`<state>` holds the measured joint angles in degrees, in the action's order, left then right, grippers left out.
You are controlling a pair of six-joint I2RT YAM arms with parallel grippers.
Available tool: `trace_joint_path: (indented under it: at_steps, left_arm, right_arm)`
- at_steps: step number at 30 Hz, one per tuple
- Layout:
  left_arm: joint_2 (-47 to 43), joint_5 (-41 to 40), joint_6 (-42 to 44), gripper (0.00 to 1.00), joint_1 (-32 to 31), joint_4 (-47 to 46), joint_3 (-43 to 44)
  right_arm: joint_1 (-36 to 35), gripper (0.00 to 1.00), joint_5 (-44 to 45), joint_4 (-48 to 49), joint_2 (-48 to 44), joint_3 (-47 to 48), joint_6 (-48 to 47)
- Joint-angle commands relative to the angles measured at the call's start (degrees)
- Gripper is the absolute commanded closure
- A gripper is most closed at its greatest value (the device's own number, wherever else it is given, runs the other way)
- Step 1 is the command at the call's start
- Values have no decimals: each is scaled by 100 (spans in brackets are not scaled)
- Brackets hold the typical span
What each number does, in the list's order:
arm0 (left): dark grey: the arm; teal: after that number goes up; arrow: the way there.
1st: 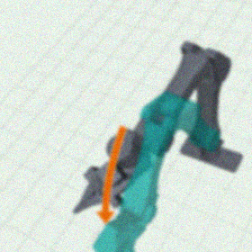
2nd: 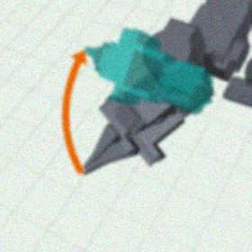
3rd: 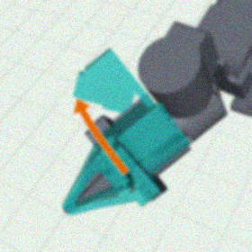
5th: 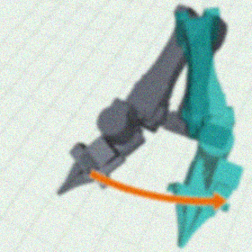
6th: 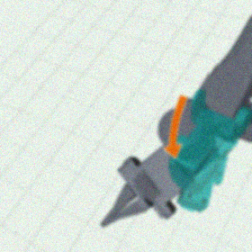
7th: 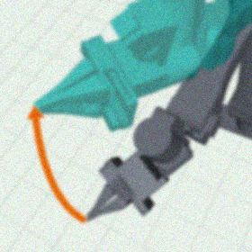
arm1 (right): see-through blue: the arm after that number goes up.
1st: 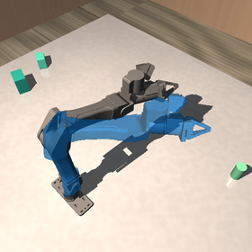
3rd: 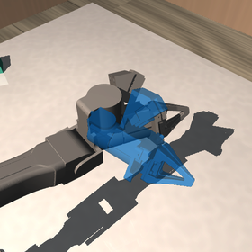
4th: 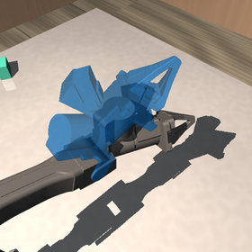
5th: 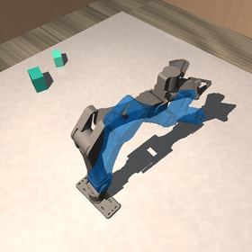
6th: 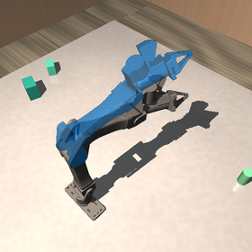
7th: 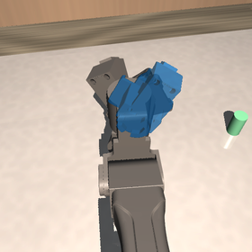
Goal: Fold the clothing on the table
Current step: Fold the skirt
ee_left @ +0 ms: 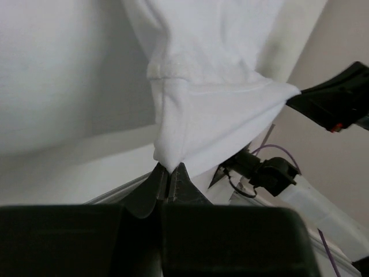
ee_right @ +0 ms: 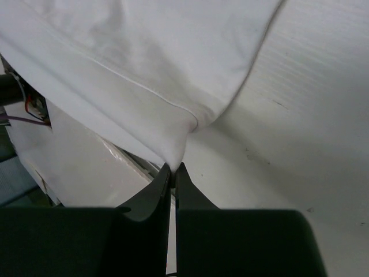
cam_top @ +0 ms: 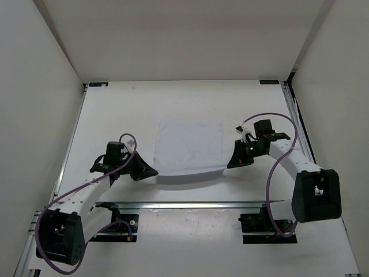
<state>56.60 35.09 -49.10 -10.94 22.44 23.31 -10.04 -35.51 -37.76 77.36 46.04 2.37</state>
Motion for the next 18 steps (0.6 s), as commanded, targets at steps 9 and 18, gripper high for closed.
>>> trace_joint_path:
  at_steps: [9, 18]
  left_arm:
    - [1667, -239, -407, 100, 180, -1083, 2368]
    - [3995, -643, -697, 89, 83, -1602, 4356]
  right_arm:
    - [494, 100, -193, 524, 235, 1468, -9]
    - [925, 100, -53, 709, 2009, 3787, 176]
